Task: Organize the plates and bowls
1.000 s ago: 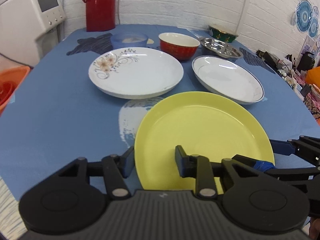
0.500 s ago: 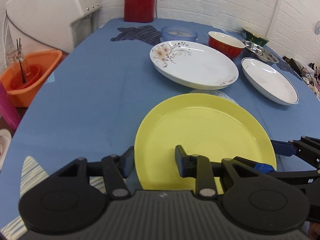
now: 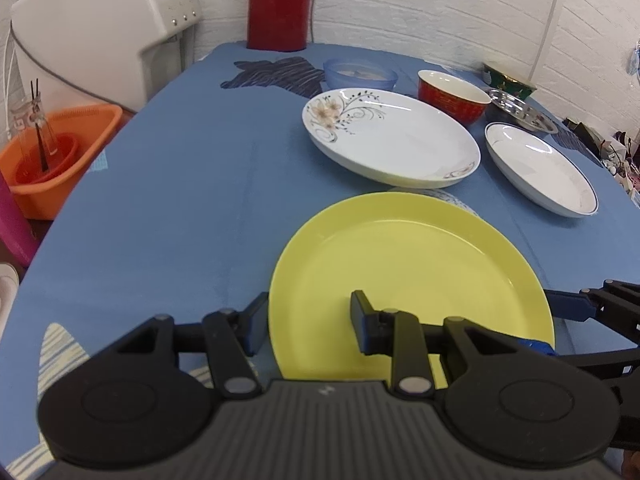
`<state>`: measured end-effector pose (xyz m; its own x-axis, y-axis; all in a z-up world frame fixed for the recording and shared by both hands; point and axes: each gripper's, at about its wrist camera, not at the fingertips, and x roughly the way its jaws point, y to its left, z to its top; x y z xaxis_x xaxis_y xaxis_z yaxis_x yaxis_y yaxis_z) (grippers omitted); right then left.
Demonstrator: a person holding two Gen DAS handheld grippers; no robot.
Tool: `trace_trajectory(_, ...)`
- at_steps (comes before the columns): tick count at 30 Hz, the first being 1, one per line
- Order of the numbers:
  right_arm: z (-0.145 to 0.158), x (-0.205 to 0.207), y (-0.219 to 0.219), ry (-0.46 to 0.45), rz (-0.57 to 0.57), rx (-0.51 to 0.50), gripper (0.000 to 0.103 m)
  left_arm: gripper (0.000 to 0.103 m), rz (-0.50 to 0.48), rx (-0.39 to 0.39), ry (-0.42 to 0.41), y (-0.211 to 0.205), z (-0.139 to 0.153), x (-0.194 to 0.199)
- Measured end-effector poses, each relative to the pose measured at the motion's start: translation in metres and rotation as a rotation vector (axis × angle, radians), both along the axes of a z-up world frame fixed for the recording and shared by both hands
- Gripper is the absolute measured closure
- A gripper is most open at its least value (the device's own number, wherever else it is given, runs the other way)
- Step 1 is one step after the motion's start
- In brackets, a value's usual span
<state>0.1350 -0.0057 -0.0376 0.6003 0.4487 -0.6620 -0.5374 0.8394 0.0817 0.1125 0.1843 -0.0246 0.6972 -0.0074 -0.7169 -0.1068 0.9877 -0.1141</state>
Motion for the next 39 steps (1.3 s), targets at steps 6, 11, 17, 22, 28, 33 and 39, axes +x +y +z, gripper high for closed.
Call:
trace_trajectory(6,0.005,0.001,-0.016,0.038,-0.02,0.064,0.052,0.036,0.055,-0.08,-0.042,0.021,0.01,-0.008)
trace_trajectory(11,0.02,-0.004,-0.023,-0.037,-0.056,0.042,0.052,0.031,0.086,-0.067,-0.082,0.033,0.023,-0.013)
trace_trajectory(17,0.023,0.009,-0.027,-0.025,-0.058,0.064,0.051,0.027,0.082,-0.071,-0.095,0.036,0.03,0.001)
trace_trajectory(22,0.029,0.028,-0.024,-0.023,-0.056,0.048,0.051,0.026,0.078,-0.08,-0.13,0.039,0.044,0.024)
trace_trajectory(28,0.046,0.065,-0.017,-0.054,-0.069,0.042,0.05,0.025,0.092,-0.083,-0.145,0.046,0.053,0.057)
trace_trajectory(33,0.055,0.106,-0.006,-0.061,-0.064,0.049,0.049,0.024,0.096,-0.099,-0.132,0.053,0.053,0.093)
trace_trajectory(39,0.055,0.153,0.012,-0.055,-0.059,0.018,0.048,0.024,0.09,-0.098,-0.074,0.061,0.04,0.133)
